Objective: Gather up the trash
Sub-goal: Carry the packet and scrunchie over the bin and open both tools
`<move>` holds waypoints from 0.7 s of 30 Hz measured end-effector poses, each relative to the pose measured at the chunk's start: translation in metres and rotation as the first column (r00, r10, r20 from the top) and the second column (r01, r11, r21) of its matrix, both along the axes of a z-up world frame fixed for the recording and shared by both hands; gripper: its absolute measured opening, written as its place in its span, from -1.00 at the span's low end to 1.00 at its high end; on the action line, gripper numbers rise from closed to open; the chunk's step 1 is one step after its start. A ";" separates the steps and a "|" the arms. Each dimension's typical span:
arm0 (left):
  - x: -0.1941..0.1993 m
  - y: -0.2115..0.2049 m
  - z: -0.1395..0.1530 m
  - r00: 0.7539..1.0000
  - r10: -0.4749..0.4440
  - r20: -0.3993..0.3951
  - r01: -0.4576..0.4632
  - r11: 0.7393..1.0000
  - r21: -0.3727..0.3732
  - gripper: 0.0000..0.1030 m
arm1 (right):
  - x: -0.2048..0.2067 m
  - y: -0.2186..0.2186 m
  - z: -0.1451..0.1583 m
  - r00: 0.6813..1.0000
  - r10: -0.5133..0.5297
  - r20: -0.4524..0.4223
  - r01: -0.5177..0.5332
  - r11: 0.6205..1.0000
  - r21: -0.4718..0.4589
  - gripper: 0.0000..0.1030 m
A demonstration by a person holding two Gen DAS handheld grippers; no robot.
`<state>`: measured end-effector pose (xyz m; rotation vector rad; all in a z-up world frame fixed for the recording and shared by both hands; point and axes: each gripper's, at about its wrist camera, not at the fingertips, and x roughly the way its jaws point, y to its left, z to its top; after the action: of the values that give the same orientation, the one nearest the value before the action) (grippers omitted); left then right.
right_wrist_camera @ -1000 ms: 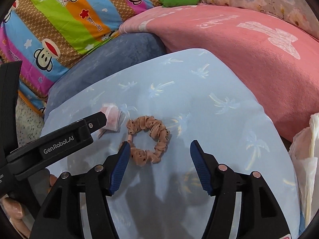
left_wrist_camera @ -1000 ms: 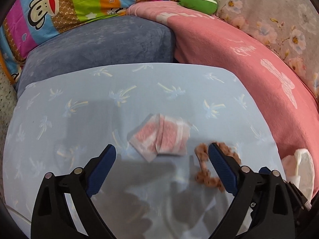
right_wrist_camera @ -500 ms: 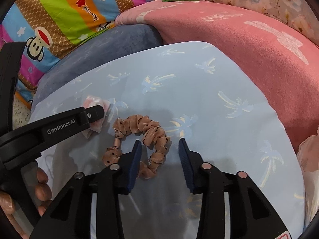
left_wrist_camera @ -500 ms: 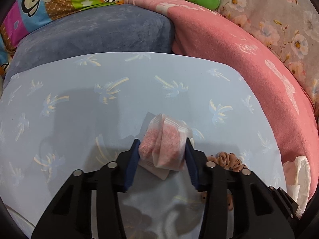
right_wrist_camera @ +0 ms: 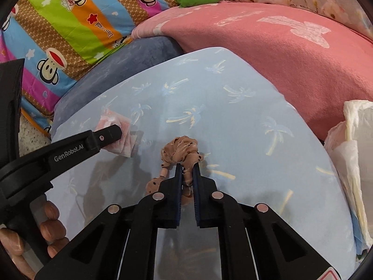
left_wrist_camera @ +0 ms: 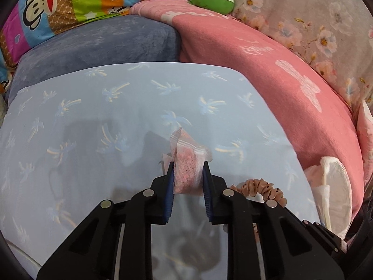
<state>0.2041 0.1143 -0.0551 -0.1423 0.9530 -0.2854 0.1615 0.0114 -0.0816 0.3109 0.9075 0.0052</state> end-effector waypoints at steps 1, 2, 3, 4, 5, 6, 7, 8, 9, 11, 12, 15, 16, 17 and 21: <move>-0.004 -0.004 0.003 1.000 -0.006 0.003 0.006 1.000 -0.003 -0.59 | -0.007 -0.004 0.004 1.000 -0.009 0.008 0.009 1.000 0.003 -0.84; -0.010 -0.009 0.006 1.000 -0.013 0.007 0.013 1.000 -0.007 -0.59 | -0.013 -0.008 0.008 1.000 -0.018 0.015 0.018 1.000 0.007 -0.84; -0.016 -0.013 0.009 1.000 -0.022 0.012 0.022 1.000 -0.008 -0.59 | -0.021 -0.013 0.012 0.999 -0.029 0.024 0.028 1.000 0.011 -0.84; -0.020 -0.017 0.012 0.999 -0.029 0.017 0.030 1.000 -0.010 -0.59 | -0.028 -0.018 0.016 0.999 -0.038 0.032 0.037 0.999 0.015 -0.84; -0.025 -0.022 0.015 0.999 -0.038 0.023 0.038 0.999 -0.011 -0.59 | -0.035 -0.024 0.021 0.998 -0.048 0.041 0.047 0.999 0.018 -0.84; -0.031 -0.028 0.019 0.998 -0.051 0.031 0.051 0.999 -0.010 -0.59 | -0.042 -0.030 0.025 0.997 -0.056 0.048 0.055 0.998 0.020 -0.84; -0.036 -0.033 0.022 0.998 -0.059 0.038 0.059 0.998 -0.008 -0.59 | -0.050 -0.036 0.029 0.996 -0.066 0.056 0.065 0.998 0.023 -0.84; -0.041 -0.038 0.025 0.997 -0.067 0.044 0.067 0.998 -0.009 -0.59 | -0.055 -0.040 0.033 0.995 -0.075 0.064 0.074 0.997 0.025 -0.84; -0.046 -0.045 0.029 0.995 -0.081 0.050 0.081 0.997 -0.012 -0.59 | -0.064 -0.047 0.038 0.993 -0.087 0.074 0.086 0.996 0.026 -0.84; -0.056 -0.055 0.035 0.993 -0.102 0.062 0.103 0.995 -0.011 -0.59 | -0.077 -0.059 0.046 0.990 -0.109 0.092 0.106 0.994 0.028 -0.84; -0.061 -0.062 0.037 0.991 -0.115 0.069 0.115 0.993 -0.008 -0.59 | -0.083 -0.066 0.050 0.988 -0.119 0.100 0.117 0.993 0.029 -0.84; -0.075 -0.082 0.045 0.984 -0.154 0.085 0.155 0.988 -0.003 -0.59 | -0.099 -0.086 0.061 0.981 -0.151 0.124 0.148 0.988 0.033 -0.84; -0.079 -0.089 0.047 0.982 -0.168 0.090 0.169 0.986 -0.002 -0.59 | -0.105 -0.094 0.065 0.978 -0.163 0.132 0.160 0.986 0.035 -0.84; -0.082 -0.095 0.049 0.979 -0.180 0.093 0.180 0.984 -0.001 -0.59 | -0.109 -0.100 0.068 0.975 -0.174 0.139 0.171 0.985 0.037 -0.84; -0.095 -0.120 0.055 0.968 -0.228 0.105 0.229 0.973 0.003 -0.59 | -0.130 -0.127 0.080 0.960 -0.224 0.166 0.221 0.975 0.036 -0.84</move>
<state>0.1095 -0.0062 -0.0002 -0.0246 0.8644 -0.5055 0.0317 -0.1160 -0.0018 0.4209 0.7000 -0.1668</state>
